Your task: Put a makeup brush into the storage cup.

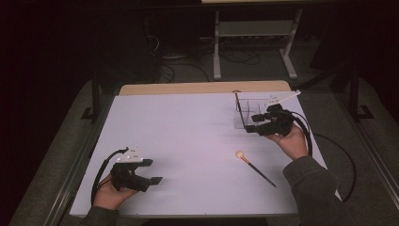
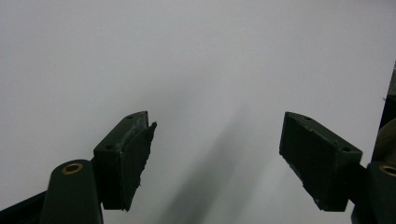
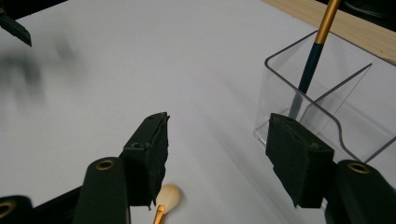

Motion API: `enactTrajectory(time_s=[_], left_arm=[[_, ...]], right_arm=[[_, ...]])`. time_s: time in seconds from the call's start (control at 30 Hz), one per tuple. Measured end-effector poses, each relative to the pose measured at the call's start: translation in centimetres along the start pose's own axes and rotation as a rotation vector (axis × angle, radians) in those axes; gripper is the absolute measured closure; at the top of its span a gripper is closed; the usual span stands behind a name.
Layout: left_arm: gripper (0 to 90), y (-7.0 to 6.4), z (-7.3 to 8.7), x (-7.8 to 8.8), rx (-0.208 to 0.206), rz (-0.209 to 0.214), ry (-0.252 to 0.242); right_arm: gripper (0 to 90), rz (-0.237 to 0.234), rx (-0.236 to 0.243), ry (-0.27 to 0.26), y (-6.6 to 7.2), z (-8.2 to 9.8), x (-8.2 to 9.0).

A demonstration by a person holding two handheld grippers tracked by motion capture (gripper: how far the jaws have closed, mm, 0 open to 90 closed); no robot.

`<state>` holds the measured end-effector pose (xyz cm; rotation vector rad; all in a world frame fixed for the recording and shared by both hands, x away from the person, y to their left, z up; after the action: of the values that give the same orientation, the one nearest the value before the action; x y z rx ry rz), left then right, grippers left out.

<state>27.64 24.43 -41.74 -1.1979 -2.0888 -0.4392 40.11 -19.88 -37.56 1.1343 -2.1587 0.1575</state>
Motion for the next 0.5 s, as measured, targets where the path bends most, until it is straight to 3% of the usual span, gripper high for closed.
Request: enactTrajectory(time_s=[0.5], left_arm=[[24.1, 0.2, -0.4, 0.1, -0.002, -0.001, -0.015]], right_arm=[[36.4, 0.003, 0.001, -0.001, 0.8, 0.2, 1.1]])
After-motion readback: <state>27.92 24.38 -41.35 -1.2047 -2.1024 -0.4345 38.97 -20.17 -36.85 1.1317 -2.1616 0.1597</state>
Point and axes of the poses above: each handheld gripper's, and its own axes: x roughly backward along the jaws, z roughly out of its underside, y roughly to its left, the point moved 2 cm from there along -x, roughly forward along the jaws, and after that the axes turned 3 degrees about -x, right-handed, at the moved point
